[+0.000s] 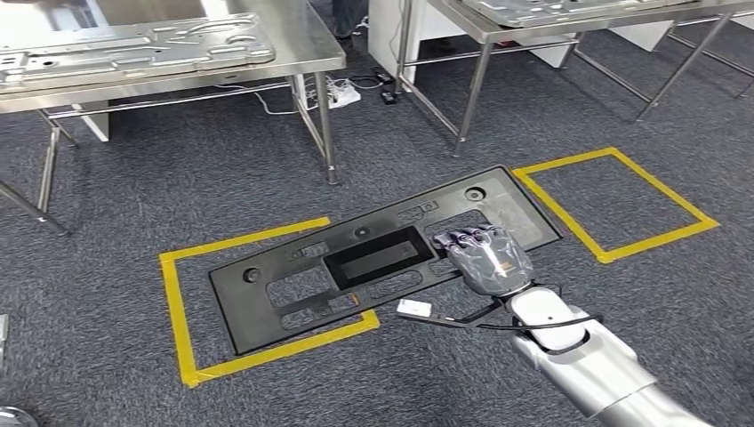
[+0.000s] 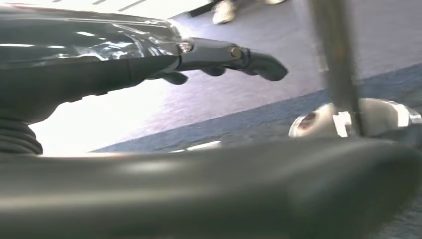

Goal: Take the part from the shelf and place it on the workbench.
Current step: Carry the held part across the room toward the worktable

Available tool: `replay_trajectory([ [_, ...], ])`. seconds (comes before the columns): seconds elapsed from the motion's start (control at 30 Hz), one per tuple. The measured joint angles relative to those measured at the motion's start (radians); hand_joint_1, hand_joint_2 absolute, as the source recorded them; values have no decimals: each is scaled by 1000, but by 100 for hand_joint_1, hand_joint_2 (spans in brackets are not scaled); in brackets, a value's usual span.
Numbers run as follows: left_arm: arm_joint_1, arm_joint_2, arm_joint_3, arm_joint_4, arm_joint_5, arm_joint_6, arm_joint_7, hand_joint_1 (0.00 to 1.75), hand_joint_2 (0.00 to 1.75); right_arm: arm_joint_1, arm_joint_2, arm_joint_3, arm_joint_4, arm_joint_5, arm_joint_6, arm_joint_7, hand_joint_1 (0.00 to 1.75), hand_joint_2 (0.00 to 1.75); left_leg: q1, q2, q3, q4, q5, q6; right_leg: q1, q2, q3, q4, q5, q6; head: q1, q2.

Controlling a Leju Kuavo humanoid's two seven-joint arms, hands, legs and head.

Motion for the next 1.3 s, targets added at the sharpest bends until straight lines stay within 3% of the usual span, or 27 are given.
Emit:
replay_trajectory([
  [0.03,0,-5,1,0,3,2,-4,0,175,2,0,1,2,0,0,0,175,175,-2,-14,4,0,-2,1,2,3,-11,-2,22,-4,0,0],
  [0.07,0,-11,3,0,7,4,-11,0,175,3,0,1,3,0,0,0,175,175,-4,-29,9,0,-5,2,4,8,-4,-41,63,-8,0,0],
  [0.13,-2,-29,8,0,15,8,-27,0,175,3,0,3,4,1,0,-1,175,175,-7,-56,17,1,-10,0,5,43,38,-166,145,-19,-1,0],
  [0.17,-3,-41,10,0,17,9,-32,0,175,3,0,4,4,1,0,-1,175,175,-7,-69,17,2,-12,-2,5,61,56,-213,163,-21,-1,0],
  [0.23,-2,-65,15,1,18,10,-39,0,175,4,-1,5,4,2,0,-2,175,175,-1,-93,14,0,-12,-12,7,75,74,-248,162,-22,-2,0],
  [0.3,4,-83,21,1,19,11,-41,0,175,4,0,6,1,3,0,-2,175,175,3,-105,12,-2,-13,-24,8,55,83,-260,161,-26,-2,0],
  [0.37,4,-99,26,2,21,15,-41,0,175,3,0,7,-3,4,-1,-2,175,175,1,-67,-3,31,-35,-37,1,30,95,-272,162,-33,-3,0],
  [0.43,-1,-117,28,3,23,17,-41,0,175,6,0,7,-4,7,-1,-1,175,175,5,-16,-55,129,-81,-51,-3,3,104,-276,158,-37,-5,0],
  [0.5,-1,-138,29,3,23,16,-41,0,175,11,-1,7,-5,12,-1,-1,175,175,16,3,-108,221,-105,-62,-5,-23,111,-276,150,-36,-5,0],
  [0.53,1,-147,29,3,22,16,-41,0,175,14,-1,8,-5,14,-1,-1,175,175,20,8,-114,227,-92,-66,-5,-35,115,-276,145,-33,-5,0],
  [0.6,3,-157,30,4,20,16,-42,0,175,18,-2,8,-8,16,-1,-1,175,175,23,22,-73,133,-24,-70,-7,-56,130,-276,134,-25,-5,0],
  [0.67,2,-165,29,4,18,16,-43,0,175,17,-4,8,-10,12,-1,0,175,175,18,38,-19,30,18,-64,-7,-71,141,-276,122,-13,-5,0],
  [0.7,2,-168,29,4,17,16,-43,0,175,16,-5,7,-12,7,-2,-1,175,175,15,42,-6,5,19,-58,-6,-76,144,-276,119,-7,-5,0],
  [0.8,11,-176,30,4,16,16,-40,0,175,17,-7,7,-20,-9,-3,-6,175,175,8,39,-2,-4,8,-35,-6,-84,151,-281,113,8,-5,0],
  [0.87,11,-178,31,4,17,16,-37,0,175,19,-8,7,-24,-13,-3,-8,175,175,11,37,5,-12,8,-21,-8,-56,142,-252,90,15,-5,0],
  [0.93,4,-181,31,4,17,16,-35,0,175,25,-11,7,-26,-16,-4,-8,175,175,11,34,12,-16,5,-10,-8,-16,88,-143,37,15,-4,0],
  [1.0,0,-185,31,4,16,14,-33,0,175,36,-14,7,-26,-17,-4,-8,175,175,8,28,16,-16,1,-4,-7,-2,18,-23,3,13,-4,0],
  [1.03,0,-187,31,4,15,14,-33,0,175,42,-15,7,-26,-16,-4,-9,175,175,6,24,20,-16,-1,-3,-7,-1,1,-5,14,13,-4,0],
  [1.07,0,-188,31,4,14,13,-33,0,175,45,-15,6,-26,-16,-4,-9,175,175,5,21,23,-16,-3,-2,-7,0,2,-26,44,12,-4,0],
  [1.13,-1,-190,31,4,13,11,-33,0,175,48,-17,5,-26,-16,-4,-9,175,175,4,14,32,-14,-9,-7,-6,2,42,-143,125,7,-4,0],
  [1.17,-2,-190,31,4,12,10,-33,0,175,48,-17,4,-26,-16,-5,-9,175,175,2,11,33,-12,-13,-10,-6,5,63,-201,151,5,-4,0],
  [1.23,-2,-191,31,4,11,10,-34,0,175,49,-17,2,-26,-16,-6,-9,175,175,0,7,32,-10,-15,-19,-3,8,82,-254,162,-1,-5,0],
  [1.3,-1,-191,31,4,10,10,-35,0,175,50,-17,1,-27,-16,-8,-9,175,175,1,5,31,-12,-16,-27,-4,7,84,-260,160,-9,-5,0],
])
